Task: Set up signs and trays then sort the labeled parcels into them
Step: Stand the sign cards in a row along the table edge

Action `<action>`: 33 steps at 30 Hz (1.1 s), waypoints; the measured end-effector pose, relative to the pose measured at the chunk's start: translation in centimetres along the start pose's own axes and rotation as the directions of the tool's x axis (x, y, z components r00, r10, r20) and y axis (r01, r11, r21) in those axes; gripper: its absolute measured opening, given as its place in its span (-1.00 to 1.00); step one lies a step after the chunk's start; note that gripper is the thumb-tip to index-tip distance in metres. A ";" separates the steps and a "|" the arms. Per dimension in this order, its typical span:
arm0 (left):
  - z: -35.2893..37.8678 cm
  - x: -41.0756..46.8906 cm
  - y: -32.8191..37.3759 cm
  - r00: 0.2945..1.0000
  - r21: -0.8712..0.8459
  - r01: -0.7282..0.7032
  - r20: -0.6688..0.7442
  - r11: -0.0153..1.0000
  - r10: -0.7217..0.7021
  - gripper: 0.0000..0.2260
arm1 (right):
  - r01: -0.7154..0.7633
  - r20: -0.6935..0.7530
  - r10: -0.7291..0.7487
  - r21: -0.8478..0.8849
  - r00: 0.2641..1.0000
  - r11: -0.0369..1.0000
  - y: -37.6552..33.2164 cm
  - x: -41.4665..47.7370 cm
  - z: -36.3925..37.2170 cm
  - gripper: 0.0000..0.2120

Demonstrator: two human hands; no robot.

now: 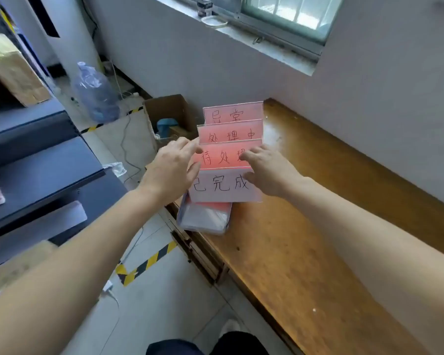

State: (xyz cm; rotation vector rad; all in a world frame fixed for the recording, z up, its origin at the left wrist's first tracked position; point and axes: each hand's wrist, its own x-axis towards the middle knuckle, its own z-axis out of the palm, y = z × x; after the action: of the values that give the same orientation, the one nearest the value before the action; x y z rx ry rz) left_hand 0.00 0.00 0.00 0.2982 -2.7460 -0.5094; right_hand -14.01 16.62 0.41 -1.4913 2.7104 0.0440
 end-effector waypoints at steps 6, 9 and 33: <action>1.7 0.8 -2.0 0.995 0.001 0.099 0.021 0.995 -0.099 -0.77 | 0.037 0.114 -0.036 -0.004 0.993 0.999 1.1 2.9 1.9 -0.59; 2.2 1.3 -2.9 0.994 -0.007 0.109 0.028 0.994 -0.109 -0.77 | -0.023 0.137 0.020 0.027 0.990 0.999 2.2 3.6 2.3 -0.60; 4.9 7.4 -7.0 0.979 -0.171 0.054 0.201 0.984 -0.019 -0.76 | -0.372 0.200 0.318 0.387 0.927 0.843 1.1 3.5 2.5 -0.81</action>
State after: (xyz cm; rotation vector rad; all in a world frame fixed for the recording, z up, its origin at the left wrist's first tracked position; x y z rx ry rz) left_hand -7.57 -6.80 -4.92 0.2676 -2.8644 -0.8278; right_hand -16.71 14.41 -2.29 -0.8419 2.6211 -0.3923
